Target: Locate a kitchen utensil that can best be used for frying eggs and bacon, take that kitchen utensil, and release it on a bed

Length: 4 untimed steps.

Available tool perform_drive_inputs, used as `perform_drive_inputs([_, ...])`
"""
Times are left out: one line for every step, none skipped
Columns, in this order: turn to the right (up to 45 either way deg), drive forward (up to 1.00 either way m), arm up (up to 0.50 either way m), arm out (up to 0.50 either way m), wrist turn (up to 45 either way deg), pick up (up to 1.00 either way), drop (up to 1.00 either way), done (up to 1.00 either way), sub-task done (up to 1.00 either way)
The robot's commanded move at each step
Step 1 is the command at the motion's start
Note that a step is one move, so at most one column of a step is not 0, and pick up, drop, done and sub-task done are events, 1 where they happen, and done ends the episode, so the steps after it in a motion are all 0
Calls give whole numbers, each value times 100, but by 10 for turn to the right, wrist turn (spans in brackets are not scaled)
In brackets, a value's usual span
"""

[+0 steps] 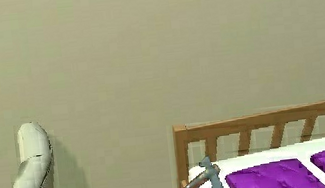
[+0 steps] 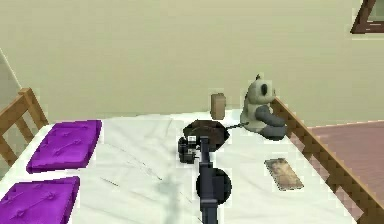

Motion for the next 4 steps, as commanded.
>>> perform_drive_inputs([0,0,0,0,0,0,100,0,0])
perform_drive_inputs([0,0,10,0,0,0,0,0,0])
perform_drive_inputs([0,0,0,-8,0,0,0,0,0])
perform_drive_inputs([0,0,0,0,0,0,0,100,0])
